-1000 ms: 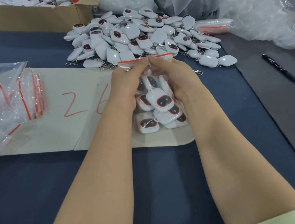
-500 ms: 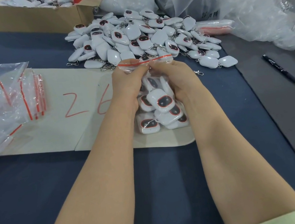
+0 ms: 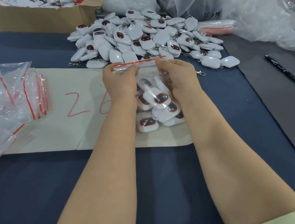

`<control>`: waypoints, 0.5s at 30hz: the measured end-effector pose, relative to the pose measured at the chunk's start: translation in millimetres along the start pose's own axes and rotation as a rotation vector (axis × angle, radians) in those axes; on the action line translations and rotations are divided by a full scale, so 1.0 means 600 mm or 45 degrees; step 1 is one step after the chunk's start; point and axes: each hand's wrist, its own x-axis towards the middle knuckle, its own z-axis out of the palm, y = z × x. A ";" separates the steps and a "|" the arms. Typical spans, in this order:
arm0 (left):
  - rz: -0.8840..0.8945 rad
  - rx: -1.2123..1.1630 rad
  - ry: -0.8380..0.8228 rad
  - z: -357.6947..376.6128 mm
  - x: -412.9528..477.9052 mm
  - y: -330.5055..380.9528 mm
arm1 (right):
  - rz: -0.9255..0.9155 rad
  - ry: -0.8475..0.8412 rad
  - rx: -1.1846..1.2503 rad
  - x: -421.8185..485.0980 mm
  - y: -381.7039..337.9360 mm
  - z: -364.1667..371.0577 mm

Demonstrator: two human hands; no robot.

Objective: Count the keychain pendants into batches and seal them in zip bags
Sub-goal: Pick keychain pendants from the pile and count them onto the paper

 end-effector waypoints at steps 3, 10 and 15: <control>0.071 0.045 0.072 -0.007 0.005 0.003 | -0.019 0.024 -0.019 0.000 0.000 0.001; -0.002 0.000 0.103 -0.009 0.009 0.007 | 0.002 0.092 0.078 -0.005 -0.006 0.006; -0.050 0.097 0.110 -0.009 0.015 0.007 | 0.057 0.063 -0.097 -0.002 -0.010 0.004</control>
